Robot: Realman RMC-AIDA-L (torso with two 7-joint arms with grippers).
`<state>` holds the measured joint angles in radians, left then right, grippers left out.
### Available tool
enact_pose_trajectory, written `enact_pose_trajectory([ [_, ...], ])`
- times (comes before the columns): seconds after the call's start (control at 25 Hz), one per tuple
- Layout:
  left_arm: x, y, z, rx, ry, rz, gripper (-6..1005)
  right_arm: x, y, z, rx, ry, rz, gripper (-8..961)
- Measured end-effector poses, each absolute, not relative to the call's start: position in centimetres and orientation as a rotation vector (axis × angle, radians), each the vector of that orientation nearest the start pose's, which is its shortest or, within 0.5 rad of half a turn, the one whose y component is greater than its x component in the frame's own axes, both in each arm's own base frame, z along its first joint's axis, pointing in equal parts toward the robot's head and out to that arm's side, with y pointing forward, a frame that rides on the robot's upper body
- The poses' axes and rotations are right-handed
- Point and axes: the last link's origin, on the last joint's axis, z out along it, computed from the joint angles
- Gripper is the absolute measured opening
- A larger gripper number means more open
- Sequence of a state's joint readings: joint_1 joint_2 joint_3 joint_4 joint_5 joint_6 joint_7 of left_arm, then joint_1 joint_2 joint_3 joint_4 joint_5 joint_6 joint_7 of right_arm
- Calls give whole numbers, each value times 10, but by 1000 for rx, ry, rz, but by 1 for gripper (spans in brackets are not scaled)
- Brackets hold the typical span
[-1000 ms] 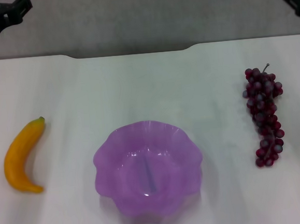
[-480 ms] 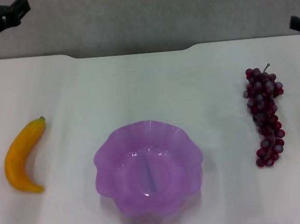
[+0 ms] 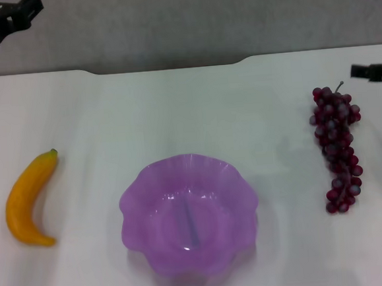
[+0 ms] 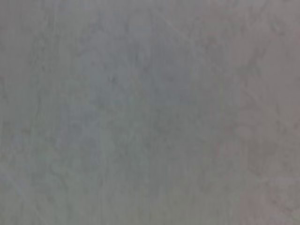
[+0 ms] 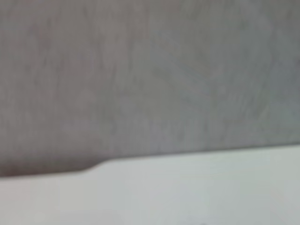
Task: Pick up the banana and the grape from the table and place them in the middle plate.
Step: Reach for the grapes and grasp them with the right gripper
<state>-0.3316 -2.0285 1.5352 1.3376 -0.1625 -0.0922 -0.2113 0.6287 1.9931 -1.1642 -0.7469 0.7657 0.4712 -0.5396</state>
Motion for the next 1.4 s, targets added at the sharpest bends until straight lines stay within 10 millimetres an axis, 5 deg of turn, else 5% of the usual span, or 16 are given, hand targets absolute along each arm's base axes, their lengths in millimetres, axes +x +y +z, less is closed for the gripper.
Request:
enact_pose_trajectory([
  [0.56, -187, 427, 94, -1607, -666, -638, 804, 308, 442, 11, -1863, 1198, 126, 883],
  [1.4, -178, 429, 91, -1625, -653, -652, 803, 317, 440, -10, -1863, 1188, 58, 883],
])
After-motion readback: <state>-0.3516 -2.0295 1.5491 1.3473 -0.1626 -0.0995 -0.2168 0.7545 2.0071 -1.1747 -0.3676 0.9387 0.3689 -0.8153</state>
